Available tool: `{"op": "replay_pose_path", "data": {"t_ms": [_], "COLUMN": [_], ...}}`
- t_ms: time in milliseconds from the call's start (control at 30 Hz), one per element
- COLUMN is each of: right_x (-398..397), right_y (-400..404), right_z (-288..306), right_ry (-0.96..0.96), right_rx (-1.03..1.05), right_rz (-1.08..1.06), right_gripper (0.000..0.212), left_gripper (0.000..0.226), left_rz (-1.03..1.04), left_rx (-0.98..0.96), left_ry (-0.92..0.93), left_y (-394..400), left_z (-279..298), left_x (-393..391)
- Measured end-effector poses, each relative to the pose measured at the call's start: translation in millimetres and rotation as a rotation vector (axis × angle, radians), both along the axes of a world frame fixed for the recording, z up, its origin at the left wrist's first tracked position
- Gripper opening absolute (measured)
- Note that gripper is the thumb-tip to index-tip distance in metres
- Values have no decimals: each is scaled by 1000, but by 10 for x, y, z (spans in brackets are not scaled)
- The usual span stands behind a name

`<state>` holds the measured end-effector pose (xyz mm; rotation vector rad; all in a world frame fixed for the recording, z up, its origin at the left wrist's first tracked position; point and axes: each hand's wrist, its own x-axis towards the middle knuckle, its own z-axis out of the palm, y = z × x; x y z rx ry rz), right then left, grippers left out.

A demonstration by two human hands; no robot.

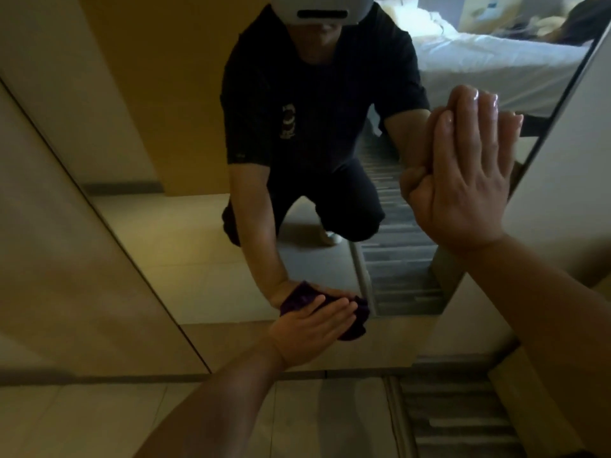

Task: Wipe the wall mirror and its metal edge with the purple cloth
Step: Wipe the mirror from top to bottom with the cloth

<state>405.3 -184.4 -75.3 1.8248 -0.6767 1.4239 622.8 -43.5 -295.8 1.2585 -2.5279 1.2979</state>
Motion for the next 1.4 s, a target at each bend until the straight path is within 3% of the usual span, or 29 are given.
{"op": "replay_pose_path", "data": {"t_ms": [167,267,333,433,567,667,833,1033,1233,1400], "right_x": [-55,-113,-196,-474,-846,-870,-833,-813,-819,-904], "right_y": [90,222,332,489,517,456,355,262,245,304], "right_z": [24,90,141,31,-346,-427,-515,-574,-581,-507], "right_ry": [42,101,121,83,123,180,176,165,169,261], "right_rx": [106,196,283,438,622,653,609,543,561,610], "right_rz": [-10,19,97,161,-34,-87,-97,-79,-74,-146], "right_gripper": [67,63,56,54,59,63,65,64,64,73], "left_gripper": [52,55,64,51,40,38,39,47,56,58], "left_rz": [9,5,5,-54,-144,-104,-155,-140,-71,-17], "left_rx": [158,132,59,-96,-308,-470,-420,-320,-84,105], "left_ry": [66,248,371,485,553,511,326,289,94,99], "left_y": [133,194,191,115,-225,-546,-612,-592,-458,-337], "left_z": [240,649,1009,1660,2560,2867,2106,1087,-9,12], "left_x": [-80,-152,-190,-289,-541,-742,-839,-850,-839,-863]}}
